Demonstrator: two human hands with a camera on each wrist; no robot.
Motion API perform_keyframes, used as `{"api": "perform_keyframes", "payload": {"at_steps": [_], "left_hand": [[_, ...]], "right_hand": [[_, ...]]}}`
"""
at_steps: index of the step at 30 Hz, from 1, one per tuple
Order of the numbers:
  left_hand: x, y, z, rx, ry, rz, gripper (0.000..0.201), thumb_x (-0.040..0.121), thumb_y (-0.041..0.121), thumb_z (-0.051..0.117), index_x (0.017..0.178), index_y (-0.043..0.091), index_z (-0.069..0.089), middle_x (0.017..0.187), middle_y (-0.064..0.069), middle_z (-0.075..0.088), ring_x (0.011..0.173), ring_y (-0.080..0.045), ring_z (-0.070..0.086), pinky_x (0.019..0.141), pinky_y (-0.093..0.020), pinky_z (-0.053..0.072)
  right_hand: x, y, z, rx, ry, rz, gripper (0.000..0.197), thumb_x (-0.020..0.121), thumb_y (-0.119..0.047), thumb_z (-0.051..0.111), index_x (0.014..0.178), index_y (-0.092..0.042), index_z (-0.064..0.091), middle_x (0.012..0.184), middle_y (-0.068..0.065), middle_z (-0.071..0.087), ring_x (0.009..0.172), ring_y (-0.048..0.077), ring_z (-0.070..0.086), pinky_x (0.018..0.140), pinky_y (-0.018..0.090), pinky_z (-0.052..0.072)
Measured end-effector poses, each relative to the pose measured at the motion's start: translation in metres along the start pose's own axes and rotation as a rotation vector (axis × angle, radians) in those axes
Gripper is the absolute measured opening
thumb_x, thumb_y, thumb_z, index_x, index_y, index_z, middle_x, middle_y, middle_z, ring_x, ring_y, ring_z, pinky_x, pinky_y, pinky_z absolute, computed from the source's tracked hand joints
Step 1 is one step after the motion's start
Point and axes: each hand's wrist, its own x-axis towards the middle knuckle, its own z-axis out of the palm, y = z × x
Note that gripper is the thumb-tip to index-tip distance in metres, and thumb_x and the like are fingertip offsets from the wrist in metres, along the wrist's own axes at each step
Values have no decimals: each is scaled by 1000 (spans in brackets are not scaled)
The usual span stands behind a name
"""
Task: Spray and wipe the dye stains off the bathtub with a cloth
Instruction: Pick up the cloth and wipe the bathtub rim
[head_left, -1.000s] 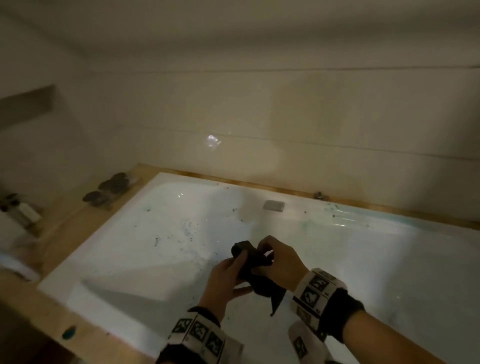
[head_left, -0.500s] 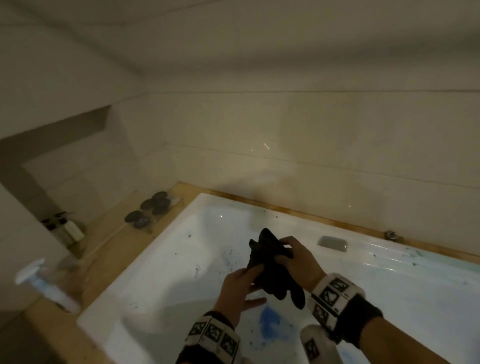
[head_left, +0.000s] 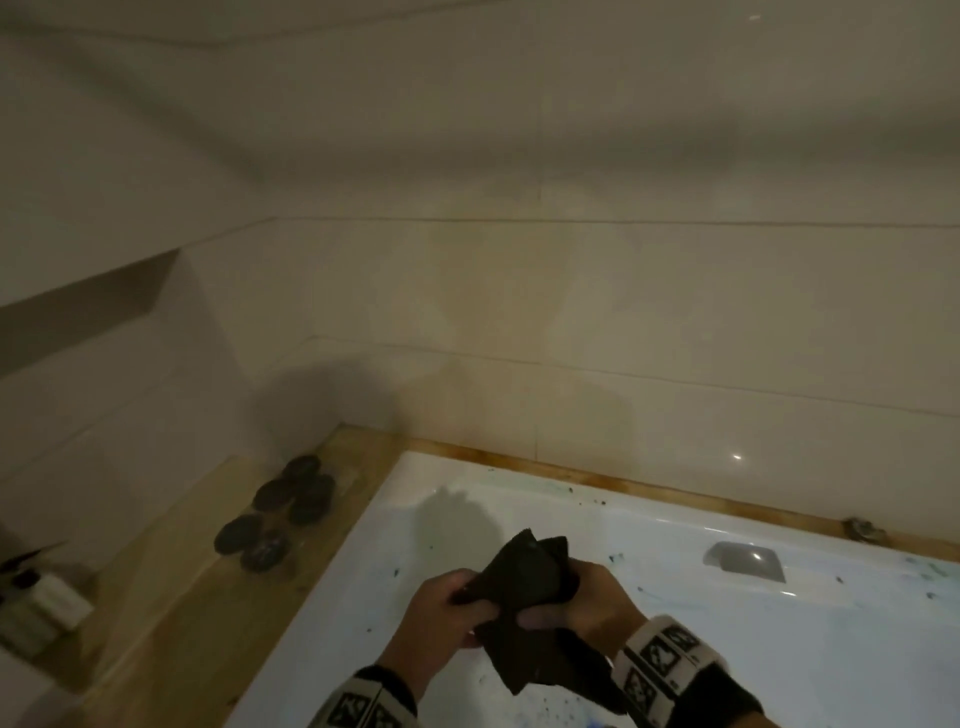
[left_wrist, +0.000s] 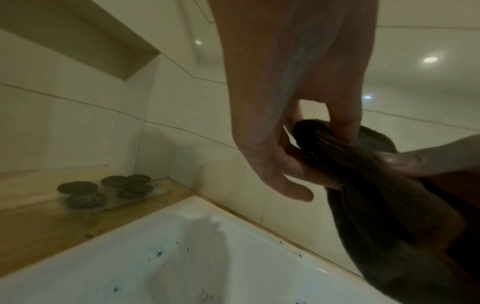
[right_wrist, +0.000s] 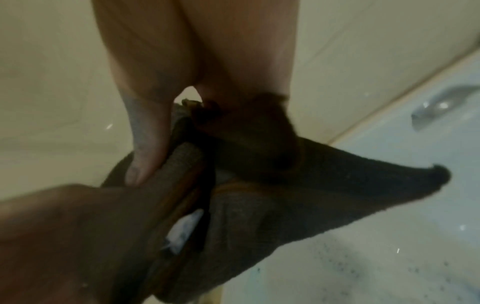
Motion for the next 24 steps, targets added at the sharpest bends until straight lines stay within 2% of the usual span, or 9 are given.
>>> {"api": "perform_keyframes", "payload": {"at_steps": [3, 6, 7, 8, 11, 13, 18, 20, 24], "left_hand": [[29, 2, -20, -21, 40, -24, 12, 85, 2, 60, 96, 5, 63, 96, -10, 66, 90, -21, 63, 67, -25, 55], [62, -3, -31, -65, 102, -62, 7, 86, 2, 58, 93, 5, 61, 97, -13, 63, 89, -24, 61, 77, -35, 56], [77, -6, -37, -64, 133, -63, 9, 87, 3, 58, 96, 5, 60, 100, -14, 62, 92, -26, 61, 81, -39, 55], [92, -8, -43, -69, 167, -69, 14, 88, 3, 57, 101, 5, 58, 105, -16, 60, 96, -29, 59, 83, -42, 54], [133, -20, -60, -134, 221, -131, 20, 90, 1, 52, 109, 7, 53, 111, -15, 56, 104, -32, 55, 76, -36, 54], [156, -29, -72, -146, 192, -135, 24, 90, 0, 52, 113, 6, 54, 114, -15, 57, 105, -31, 56, 76, -35, 54], [207, -41, -93, -141, 87, -100, 24, 86, 0, 56, 108, 8, 58, 108, -13, 63, 99, -28, 61, 74, -34, 56], [221, -46, -92, -157, 107, -93, 19, 86, 1, 55, 105, 5, 58, 104, -14, 62, 96, -28, 61, 73, -35, 55], [235, -59, -89, -227, 170, -127, 17, 88, 6, 56, 103, 0, 57, 103, -17, 59, 98, -30, 60, 71, -38, 57]], "right_hand": [[33, -5, 6, 133, 16, 26, 39, 56, -21, 87, 82, -27, 59, 89, -8, 64, 79, 6, 59, 60, 13, 45], [70, 0, 8, 240, -31, 103, 72, 29, -35, 94, 93, -15, 67, 96, 5, 70, 90, 21, 66, 78, 33, 54], [83, 3, 9, 275, -51, 127, 77, 30, -33, 95, 98, -11, 68, 98, 8, 71, 93, 26, 66, 85, 38, 53], [95, 4, 7, 298, -50, 149, 73, 36, -28, 94, 101, -7, 68, 98, 11, 71, 94, 28, 66, 88, 41, 51], [128, 10, -1, 281, 95, 184, 42, 68, -2, 77, 107, 5, 64, 95, 17, 68, 86, 29, 62, 80, 38, 48], [152, 18, -10, 251, 206, 190, 27, 77, 4, 68, 103, 7, 62, 87, 16, 64, 79, 29, 58, 77, 38, 46], [196, 21, -16, 255, 260, 244, 6, 85, -2, 62, 91, -2, 61, 77, 12, 59, 83, 33, 57, 88, 49, 46], [206, 20, -16, 263, 246, 230, 5, 91, -9, 56, 86, -10, 57, 79, 9, 58, 78, 29, 56, 85, 48, 45], [216, 16, -10, 199, 231, 195, 10, 97, -16, 47, 101, -11, 54, 91, 7, 61, 88, 31, 57, 78, 43, 45]]}}
